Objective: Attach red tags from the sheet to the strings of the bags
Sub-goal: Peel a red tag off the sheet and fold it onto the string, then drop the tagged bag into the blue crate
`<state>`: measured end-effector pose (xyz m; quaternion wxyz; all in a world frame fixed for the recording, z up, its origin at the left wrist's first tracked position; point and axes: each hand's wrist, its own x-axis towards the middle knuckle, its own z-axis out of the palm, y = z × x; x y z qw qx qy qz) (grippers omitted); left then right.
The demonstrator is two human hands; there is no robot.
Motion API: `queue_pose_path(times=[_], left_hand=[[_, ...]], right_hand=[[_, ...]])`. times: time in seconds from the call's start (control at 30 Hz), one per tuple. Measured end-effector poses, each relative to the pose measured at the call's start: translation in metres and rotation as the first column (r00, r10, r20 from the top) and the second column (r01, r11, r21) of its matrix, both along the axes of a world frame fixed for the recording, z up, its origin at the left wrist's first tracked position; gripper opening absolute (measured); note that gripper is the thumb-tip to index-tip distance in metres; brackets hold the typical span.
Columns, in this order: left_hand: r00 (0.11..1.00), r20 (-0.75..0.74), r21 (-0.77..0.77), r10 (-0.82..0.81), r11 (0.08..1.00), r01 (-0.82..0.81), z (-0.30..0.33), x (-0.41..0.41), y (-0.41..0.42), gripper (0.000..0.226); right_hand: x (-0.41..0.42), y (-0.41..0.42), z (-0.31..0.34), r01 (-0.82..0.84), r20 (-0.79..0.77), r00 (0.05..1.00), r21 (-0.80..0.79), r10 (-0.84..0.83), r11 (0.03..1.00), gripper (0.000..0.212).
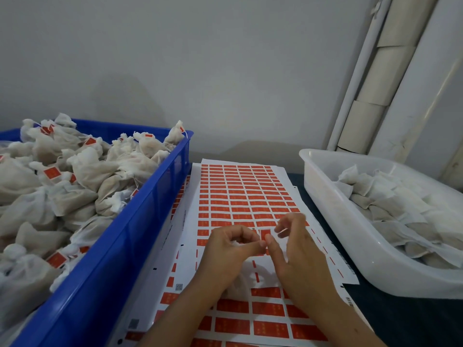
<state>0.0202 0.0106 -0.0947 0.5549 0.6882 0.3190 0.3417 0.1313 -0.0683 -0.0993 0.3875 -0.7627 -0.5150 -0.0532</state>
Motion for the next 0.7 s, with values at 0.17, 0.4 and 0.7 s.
queue_pose_path(times=[0.17, 0.4, 0.7], left_hand=[[0.999, 0.007, -0.003, -0.036, 0.999, 0.036, 0.000, -0.002, 0.001, 0.012], [0.995, -0.063, 0.046, -0.083, 0.995, 0.086, -0.002, 0.000, 0.001, 0.014], [0.992, -0.092, 0.028, -0.087, 0.996, 0.090, 0.000, -0.002, 0.001, 0.010]], right_hand=[[0.003, -0.002, 0.004, -0.112, -0.312, 0.942, 0.064, 0.126, 0.992, 0.032], [-0.002, 0.003, -0.004, -0.181, -0.357, 0.909, 0.127, 0.215, 0.975, 0.021], [0.001, 0.003, -0.006, -0.159, -0.440, 0.866, 0.207, 0.237, 0.965, 0.025]])
